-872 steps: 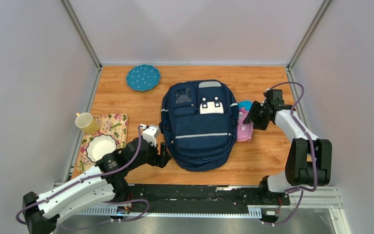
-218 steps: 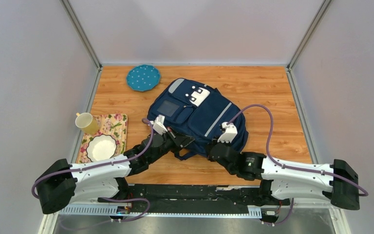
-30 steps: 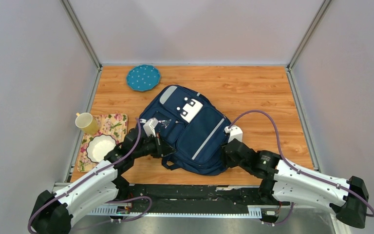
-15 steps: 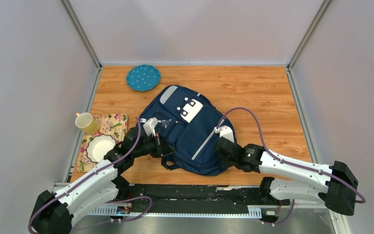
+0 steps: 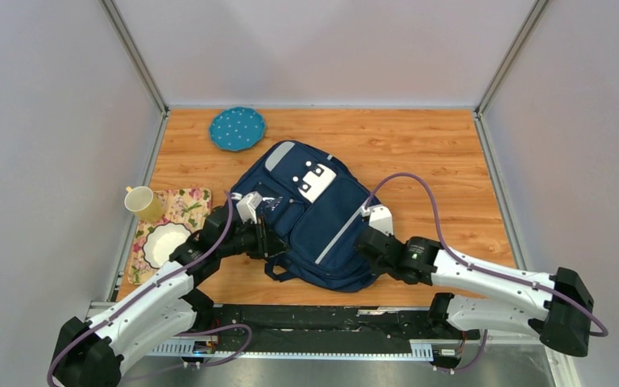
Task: Pack the student bag
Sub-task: Zip the student bag at the center of the board.
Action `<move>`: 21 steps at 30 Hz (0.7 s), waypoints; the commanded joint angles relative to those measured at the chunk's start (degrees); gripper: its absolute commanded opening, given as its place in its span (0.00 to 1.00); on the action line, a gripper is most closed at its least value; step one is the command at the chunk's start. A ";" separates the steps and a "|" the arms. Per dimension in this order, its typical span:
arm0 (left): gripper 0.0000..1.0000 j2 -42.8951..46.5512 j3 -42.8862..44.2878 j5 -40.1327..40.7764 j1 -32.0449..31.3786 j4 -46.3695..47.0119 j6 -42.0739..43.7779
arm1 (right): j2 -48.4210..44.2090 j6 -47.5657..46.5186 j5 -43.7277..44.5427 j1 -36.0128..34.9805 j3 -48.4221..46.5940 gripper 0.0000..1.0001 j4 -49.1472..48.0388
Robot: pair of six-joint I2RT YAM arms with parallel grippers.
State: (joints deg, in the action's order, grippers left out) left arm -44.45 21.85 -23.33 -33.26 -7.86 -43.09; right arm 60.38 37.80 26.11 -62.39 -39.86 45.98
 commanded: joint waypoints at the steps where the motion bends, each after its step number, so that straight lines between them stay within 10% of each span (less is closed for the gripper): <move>1: 0.47 -0.11 5.56 -0.84 0.38 -7.69 8.89 | -5.61 3.42 3.26 0.25 -0.58 0.00 2.46; 3: 0.70 0.59 6.71 -0.66 0.38 -10.15 9.17 | -7.02 3.94 1.41 0.16 0.65 0.00 0.17; 15: 0.72 29.93 -10.24 12.94 -1.37 -8.83 -23.78 | -7.29 4.56 -0.53 0.16 2.24 0.00 -2.73; 21: 0.73 26.62 -10.86 19.18 -7.16 -6.39 -28.00 | -6.77 3.95 -0.53 0.08 2.33 0.00 -3.70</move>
State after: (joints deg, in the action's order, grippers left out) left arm -15.09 10.96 -10.17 -36.88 -17.61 -65.04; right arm 53.80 41.56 25.39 -62.35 -37.74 44.82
